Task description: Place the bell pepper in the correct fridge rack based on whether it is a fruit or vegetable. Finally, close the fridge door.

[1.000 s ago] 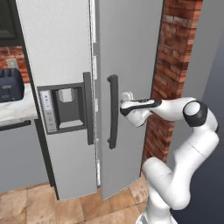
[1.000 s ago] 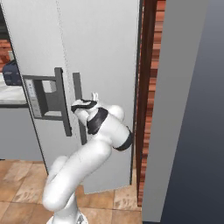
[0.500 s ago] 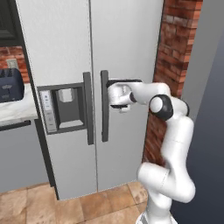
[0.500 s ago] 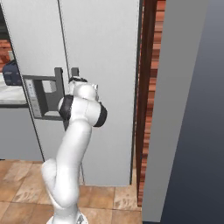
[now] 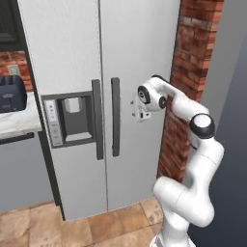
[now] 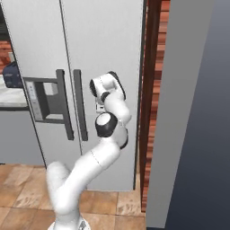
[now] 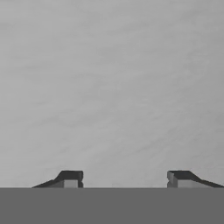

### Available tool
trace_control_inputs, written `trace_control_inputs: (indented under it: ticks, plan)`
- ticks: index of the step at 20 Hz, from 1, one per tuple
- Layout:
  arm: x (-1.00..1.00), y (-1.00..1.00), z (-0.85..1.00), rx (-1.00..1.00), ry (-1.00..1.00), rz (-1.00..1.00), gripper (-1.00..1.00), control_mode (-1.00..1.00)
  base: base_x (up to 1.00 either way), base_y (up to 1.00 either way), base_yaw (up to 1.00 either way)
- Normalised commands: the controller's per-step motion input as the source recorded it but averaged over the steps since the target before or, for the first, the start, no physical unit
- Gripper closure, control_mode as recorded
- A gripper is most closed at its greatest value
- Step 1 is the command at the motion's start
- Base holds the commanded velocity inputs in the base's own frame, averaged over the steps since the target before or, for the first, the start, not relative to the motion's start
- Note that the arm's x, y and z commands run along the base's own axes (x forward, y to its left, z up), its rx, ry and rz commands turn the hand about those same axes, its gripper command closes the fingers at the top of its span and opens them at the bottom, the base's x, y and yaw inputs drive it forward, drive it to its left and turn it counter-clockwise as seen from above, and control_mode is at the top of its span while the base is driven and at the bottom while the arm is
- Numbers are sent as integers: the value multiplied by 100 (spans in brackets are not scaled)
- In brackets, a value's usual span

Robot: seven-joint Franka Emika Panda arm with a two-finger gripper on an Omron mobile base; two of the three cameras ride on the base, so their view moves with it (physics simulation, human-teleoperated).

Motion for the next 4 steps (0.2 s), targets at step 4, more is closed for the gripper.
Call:
trace_control_inputs:
  ticks: [4]
  plan:
    - [99, -5, -10, 0, 8, -4, -100, -100, 0, 0, 0]
